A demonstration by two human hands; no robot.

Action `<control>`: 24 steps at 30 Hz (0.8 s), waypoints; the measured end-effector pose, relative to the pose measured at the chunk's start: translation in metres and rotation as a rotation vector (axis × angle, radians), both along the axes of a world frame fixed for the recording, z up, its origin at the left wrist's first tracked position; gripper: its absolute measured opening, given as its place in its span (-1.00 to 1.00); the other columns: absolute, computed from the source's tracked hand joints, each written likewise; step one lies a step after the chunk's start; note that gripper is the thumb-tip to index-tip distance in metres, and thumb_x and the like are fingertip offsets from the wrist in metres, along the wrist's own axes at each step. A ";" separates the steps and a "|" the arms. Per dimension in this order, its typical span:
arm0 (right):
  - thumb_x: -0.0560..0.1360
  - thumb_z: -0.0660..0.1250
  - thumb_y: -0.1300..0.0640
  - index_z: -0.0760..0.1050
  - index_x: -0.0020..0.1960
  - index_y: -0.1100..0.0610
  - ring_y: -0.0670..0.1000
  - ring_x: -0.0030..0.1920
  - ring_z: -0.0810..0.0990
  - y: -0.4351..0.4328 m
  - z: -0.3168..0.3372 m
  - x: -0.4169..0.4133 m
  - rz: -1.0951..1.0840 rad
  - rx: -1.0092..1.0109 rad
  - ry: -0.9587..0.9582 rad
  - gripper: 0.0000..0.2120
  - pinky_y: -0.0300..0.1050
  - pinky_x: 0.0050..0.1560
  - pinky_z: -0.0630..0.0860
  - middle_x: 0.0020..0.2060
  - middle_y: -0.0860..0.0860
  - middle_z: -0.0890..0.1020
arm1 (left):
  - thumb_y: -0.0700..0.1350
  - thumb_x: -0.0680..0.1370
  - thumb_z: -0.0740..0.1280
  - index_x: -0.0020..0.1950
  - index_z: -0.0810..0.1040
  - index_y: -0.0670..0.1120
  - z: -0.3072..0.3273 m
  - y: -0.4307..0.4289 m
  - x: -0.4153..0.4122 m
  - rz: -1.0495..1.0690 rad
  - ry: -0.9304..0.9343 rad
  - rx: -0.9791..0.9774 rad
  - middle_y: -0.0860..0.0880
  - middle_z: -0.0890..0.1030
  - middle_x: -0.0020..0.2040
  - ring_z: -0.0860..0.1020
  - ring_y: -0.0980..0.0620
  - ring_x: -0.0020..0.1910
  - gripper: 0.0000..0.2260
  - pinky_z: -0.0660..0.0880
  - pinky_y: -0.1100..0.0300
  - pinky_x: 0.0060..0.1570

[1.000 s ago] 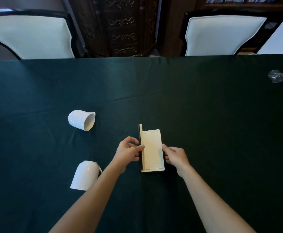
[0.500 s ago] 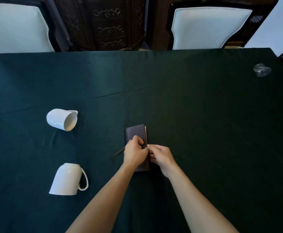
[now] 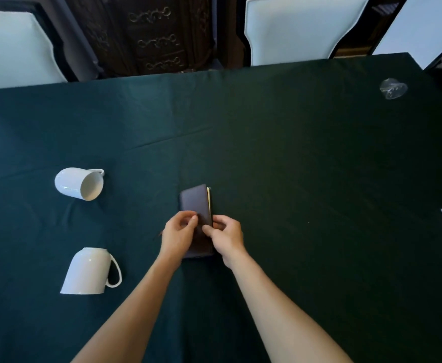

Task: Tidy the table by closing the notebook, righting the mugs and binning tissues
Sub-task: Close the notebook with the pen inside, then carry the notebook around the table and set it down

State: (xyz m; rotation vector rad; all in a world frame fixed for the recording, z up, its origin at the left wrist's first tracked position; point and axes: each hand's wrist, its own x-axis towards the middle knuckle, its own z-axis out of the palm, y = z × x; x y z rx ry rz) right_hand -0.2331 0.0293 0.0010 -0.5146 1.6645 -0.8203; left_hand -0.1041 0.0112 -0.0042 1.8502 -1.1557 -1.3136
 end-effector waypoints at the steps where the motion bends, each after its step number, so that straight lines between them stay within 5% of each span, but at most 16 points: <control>1: 0.46 0.53 0.23 0.62 0.28 0.14 0.05 0.08 0.71 0.002 0.002 0.000 -0.009 -0.009 -0.007 -0.60 0.06 0.20 0.64 0.07 0.06 0.73 | -0.15 0.64 0.40 0.12 0.67 0.01 0.001 0.007 0.005 0.005 -0.050 -0.019 -0.02 0.70 -0.03 0.65 0.03 -0.07 -0.89 0.62 0.12 -0.05; 4: 0.50 0.48 0.30 0.60 0.29 0.23 0.08 0.06 0.71 0.009 0.010 -0.005 -0.050 -0.027 -0.135 -0.64 0.01 0.16 0.65 0.05 0.09 0.72 | -0.17 0.61 0.45 0.27 0.65 -0.05 0.007 0.023 0.023 0.018 -0.104 0.005 -0.09 0.68 0.15 0.69 -0.06 0.03 -0.77 0.65 -0.04 0.10; 8: 0.55 0.41 0.35 0.60 0.29 0.28 0.24 0.20 0.68 0.028 0.025 -0.017 -0.054 -0.080 -0.330 -0.69 0.16 0.22 0.61 0.14 0.21 0.72 | -0.18 0.57 0.50 0.36 0.60 -0.05 0.024 0.038 0.034 0.049 0.043 -0.036 -0.03 0.67 0.28 0.68 0.19 0.07 -0.64 0.62 0.18 0.11; 11: 0.56 0.40 0.34 0.60 0.30 0.27 0.17 0.13 0.70 0.043 0.044 -0.025 -0.011 -0.146 -0.409 -0.69 0.06 0.14 0.63 0.18 0.24 0.70 | -0.16 0.56 0.53 0.48 0.53 -0.07 0.045 0.034 0.040 -0.011 -0.026 -0.128 -0.05 0.62 0.38 0.61 0.01 0.31 -0.51 0.55 0.02 0.31; 15: 0.57 0.41 0.31 0.60 0.31 0.24 0.11 0.10 0.71 0.073 0.078 -0.030 0.028 -0.206 -0.494 -0.69 0.00 0.11 0.66 0.18 0.22 0.71 | -0.15 0.56 0.53 0.53 0.49 -0.05 0.091 0.012 0.045 -0.067 0.037 -0.252 0.00 0.55 0.48 0.49 0.06 0.46 -0.46 0.44 0.07 0.43; 24: 0.57 0.40 0.29 0.60 0.32 0.20 0.19 0.25 0.67 0.145 0.132 -0.013 -0.099 -0.396 -0.534 -0.67 0.12 0.28 0.60 0.21 0.18 0.71 | -0.12 0.61 0.46 0.15 0.75 -0.05 0.157 0.024 0.030 -0.186 0.459 -0.272 -0.05 0.81 0.05 0.73 0.03 0.06 -0.86 0.65 0.15 0.11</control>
